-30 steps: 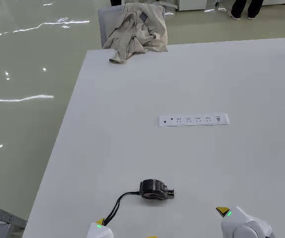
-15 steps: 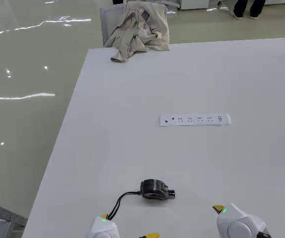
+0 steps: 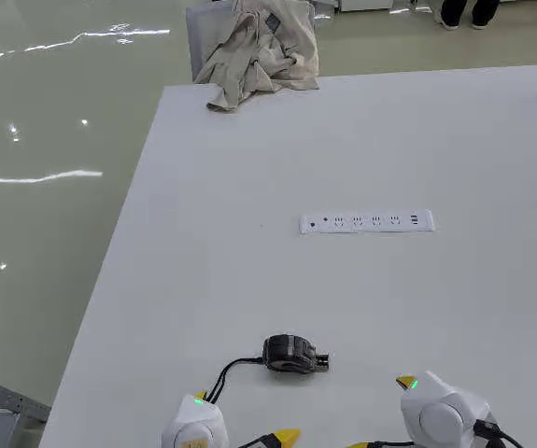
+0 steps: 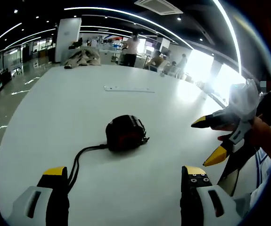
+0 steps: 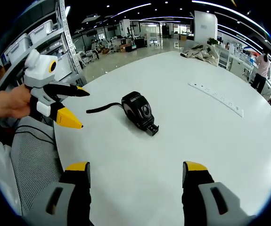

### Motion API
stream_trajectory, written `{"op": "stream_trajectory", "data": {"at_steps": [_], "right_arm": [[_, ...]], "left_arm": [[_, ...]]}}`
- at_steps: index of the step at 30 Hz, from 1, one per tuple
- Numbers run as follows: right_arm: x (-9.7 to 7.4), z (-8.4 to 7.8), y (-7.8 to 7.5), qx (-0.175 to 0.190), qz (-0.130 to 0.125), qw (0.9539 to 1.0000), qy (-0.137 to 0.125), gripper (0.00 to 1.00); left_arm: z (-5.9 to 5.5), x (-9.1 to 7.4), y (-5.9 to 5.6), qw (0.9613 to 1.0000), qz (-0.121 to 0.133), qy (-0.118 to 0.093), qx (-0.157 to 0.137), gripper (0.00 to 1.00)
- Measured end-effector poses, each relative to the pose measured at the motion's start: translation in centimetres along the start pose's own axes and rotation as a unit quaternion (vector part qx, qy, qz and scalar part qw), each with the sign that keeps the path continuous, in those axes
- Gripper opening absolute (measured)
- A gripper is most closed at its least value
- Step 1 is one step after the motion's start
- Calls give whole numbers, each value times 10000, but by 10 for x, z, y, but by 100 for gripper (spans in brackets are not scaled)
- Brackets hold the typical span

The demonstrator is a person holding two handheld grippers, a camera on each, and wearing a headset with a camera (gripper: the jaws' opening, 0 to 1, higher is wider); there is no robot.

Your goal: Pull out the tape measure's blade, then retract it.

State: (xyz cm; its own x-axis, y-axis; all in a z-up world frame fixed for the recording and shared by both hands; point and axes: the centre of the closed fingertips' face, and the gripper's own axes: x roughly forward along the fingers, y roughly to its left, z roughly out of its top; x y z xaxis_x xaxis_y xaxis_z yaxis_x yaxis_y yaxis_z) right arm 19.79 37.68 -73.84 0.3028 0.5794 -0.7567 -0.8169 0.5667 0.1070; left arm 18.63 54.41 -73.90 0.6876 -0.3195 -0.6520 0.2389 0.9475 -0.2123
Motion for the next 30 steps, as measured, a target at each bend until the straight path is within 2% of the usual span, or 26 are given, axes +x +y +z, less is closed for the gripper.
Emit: {"op": "stream_trajectory", "data": {"at_steps": [11,25,30], "right_arm": [[13,-1,-3,-143,103,9998,115,81],[30,-3,-13,-329,212,9989,242,78],[34,-1,-16,-414,247,9985,264,76]], "left_arm": [[5,13,-4,9997,-170,34,145,95],[7,32,2,9989,-225,162,384,93],[10,37,1,9980,-286,204,519,92]]}}
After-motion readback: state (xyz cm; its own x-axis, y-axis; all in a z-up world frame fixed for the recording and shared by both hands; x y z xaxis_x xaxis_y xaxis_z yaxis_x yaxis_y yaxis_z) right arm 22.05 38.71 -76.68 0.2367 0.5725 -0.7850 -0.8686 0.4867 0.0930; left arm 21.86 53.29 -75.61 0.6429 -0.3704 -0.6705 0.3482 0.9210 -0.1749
